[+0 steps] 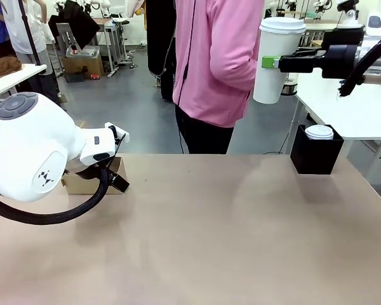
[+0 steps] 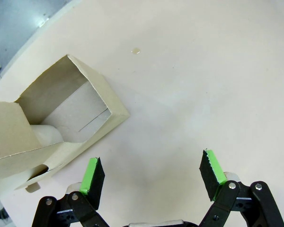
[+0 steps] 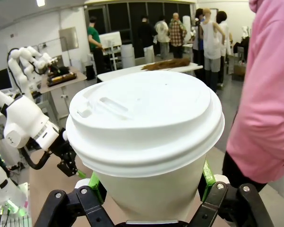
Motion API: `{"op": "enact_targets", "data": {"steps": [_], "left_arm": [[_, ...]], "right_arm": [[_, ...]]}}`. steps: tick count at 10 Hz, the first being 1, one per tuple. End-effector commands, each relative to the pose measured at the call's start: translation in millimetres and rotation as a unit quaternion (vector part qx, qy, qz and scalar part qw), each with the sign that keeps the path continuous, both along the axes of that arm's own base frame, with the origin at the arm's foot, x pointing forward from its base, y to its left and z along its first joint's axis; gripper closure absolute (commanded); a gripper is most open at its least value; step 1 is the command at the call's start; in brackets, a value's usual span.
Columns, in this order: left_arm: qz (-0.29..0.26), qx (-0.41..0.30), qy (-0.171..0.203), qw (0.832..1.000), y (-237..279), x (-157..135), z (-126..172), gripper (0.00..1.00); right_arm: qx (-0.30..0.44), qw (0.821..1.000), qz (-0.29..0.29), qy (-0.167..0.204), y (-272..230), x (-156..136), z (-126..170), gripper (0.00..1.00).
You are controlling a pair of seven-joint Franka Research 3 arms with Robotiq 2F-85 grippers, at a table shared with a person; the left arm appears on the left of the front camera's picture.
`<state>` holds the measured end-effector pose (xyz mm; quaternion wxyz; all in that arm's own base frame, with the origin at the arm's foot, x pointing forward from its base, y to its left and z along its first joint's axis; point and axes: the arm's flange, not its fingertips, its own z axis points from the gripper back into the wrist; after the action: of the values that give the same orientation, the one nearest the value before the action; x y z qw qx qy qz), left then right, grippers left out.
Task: Pour a drink into a cup and package it in a carrier.
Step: Position the Cup Carrier in the center of the table.
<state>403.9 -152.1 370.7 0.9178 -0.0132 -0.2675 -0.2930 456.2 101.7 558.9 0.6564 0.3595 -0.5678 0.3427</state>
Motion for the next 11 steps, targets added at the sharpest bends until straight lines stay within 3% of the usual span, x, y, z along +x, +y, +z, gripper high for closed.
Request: {"op": "enact_targets", "data": {"steps": [1,2,3,8,11], "left_arm": [[0.000,-0.001,0.000,1.000,0.8,-0.1,-0.1,0.00],[0.000,0.000,0.000,1.000,0.0,0.0,0.0,0.00],[0.012,-0.006,-0.015,1.000,4.1,-5.0,22.4,0.00],[0.116,-0.007,-0.004,0.993,7.2,-38.0,165.5,0.00],[0.187,-0.013,0.008,0.982,20.2,-10.9,216.8,0.00]], "right_arm": [[0.003,1.000,0.001,-0.005,1.1,-0.9,5.6,0.13],[0.003,1.000,0.001,-0.005,1.1,-0.9,5.6,0.13],[0.003,1.000,0.001,-0.005,1.1,-0.9,5.6,0.13],[0.003,1.000,0.001,-0.005,1.1,-0.9,5.6,0.13],[0.003,1.000,0.001,-0.005,1.1,-0.9,5.6,0.13]]}}
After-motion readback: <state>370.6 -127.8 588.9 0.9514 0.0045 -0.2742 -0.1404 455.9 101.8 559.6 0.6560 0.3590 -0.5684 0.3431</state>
